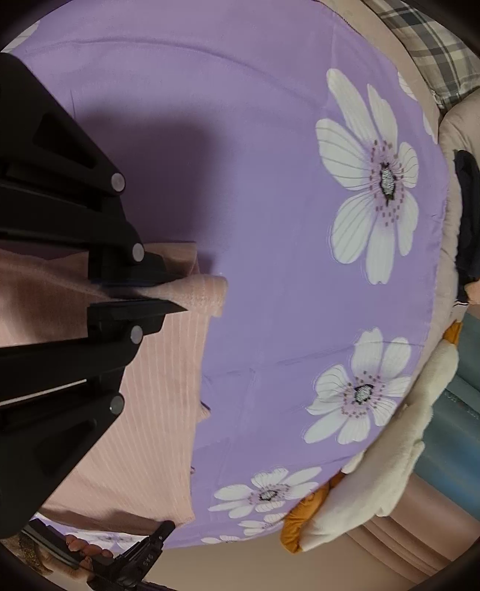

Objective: Fold small clothes

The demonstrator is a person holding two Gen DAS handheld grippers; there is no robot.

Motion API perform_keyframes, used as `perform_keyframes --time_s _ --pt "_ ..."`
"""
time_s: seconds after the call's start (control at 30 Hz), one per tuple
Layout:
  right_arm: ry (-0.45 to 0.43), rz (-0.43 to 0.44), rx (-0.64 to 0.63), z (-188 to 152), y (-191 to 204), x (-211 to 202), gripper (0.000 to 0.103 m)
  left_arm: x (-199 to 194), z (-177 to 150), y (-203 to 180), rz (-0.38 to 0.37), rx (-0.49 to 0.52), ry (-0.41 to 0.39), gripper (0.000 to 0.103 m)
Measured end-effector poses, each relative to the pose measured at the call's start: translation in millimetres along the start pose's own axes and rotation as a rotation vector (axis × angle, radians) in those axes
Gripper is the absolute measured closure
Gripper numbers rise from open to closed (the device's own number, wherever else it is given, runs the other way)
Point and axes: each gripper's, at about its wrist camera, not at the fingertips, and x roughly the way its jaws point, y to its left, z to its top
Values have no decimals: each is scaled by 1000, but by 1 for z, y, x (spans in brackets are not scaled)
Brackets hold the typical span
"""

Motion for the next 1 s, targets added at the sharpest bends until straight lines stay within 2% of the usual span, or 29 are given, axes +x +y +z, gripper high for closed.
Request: perform_keyframes --time_s 0.13,0.2,0.3,0.33,0.37,0.4,0.43,0.47,0.57,0.67,0.87,1.0 --pt "103 -7 53 -14 -12 31 98 3 -3 0 13 38 9 95" --pt "97 0 61 -17 -14 34 98 -1 -4 -1 9 45 22 93" --pt "98 -14 58 -16 -13 28 98 -14 -7 0 5 48 29 83" --pt "103 -25 61 -16 -12 25 96 -20 -9 0 7 51 30 73" --pt "105 -35 68 -16 -11 19 87 -30 -11 1 5 55 28 63" --pt "103 -44 75 -18 -11 13 80 -38 -14 2 0 54 16 58" --pt "93 -44 81 -20 -10 3 58 -46 -16 4 -6 49 1 45" --pt "77 -38 87 -22 -11 -4 45 -57 -21 7 -12 39 -18 34" --pt "29 -11 85 -30 -11 -29 40 -82 -36 13 -44 19 -46 20" --pt "23 -7 89 -43 -14 -46 38 -96 -53 17 -71 12 -31 17" --pt "56 87 186 -88 -36 -69 35 -95 -89 28 -80 -11 34 17" --pt "96 137 267 -122 -59 -81 35 -89 -108 33 -138 -60 99 18"
